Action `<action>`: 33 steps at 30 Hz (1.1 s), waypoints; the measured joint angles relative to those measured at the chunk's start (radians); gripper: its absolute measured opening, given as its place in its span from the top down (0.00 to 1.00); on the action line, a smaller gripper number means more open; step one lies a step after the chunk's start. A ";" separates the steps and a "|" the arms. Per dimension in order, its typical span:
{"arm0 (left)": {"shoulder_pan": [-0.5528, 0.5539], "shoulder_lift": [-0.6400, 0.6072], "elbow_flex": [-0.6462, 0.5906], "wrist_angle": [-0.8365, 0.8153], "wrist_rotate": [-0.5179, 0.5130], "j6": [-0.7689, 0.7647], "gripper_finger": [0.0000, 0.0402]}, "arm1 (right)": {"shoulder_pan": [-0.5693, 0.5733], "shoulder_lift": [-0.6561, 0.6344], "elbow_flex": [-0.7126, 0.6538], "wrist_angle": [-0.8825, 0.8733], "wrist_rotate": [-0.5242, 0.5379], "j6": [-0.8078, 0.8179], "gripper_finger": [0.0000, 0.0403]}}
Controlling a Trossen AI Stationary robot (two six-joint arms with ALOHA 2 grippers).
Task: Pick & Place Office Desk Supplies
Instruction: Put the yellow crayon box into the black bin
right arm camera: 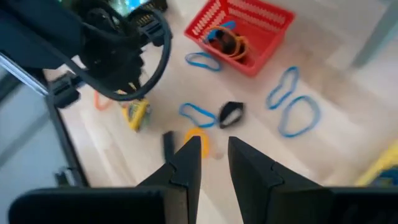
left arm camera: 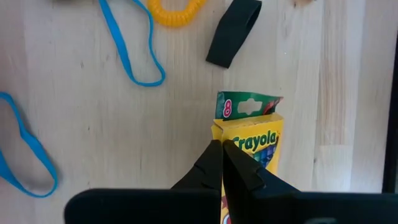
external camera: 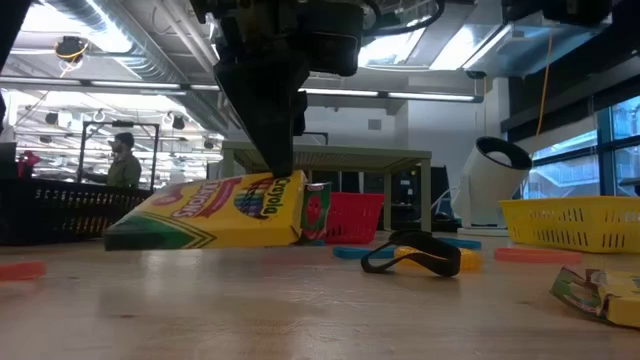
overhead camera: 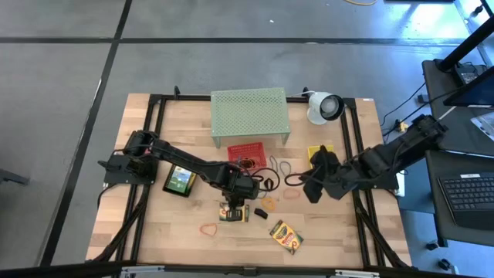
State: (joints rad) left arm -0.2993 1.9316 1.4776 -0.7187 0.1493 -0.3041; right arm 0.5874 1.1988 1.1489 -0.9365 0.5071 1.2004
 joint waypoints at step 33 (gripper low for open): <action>0.025 -0.137 0.002 -0.013 -0.051 -0.014 1.00 | 0.089 0.299 -0.373 1.060 0.124 0.384 0.48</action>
State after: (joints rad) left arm -0.2742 1.7944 1.4799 -0.7319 0.0978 -0.3183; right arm 0.6767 1.4976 0.7757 0.1234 0.6311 1.5840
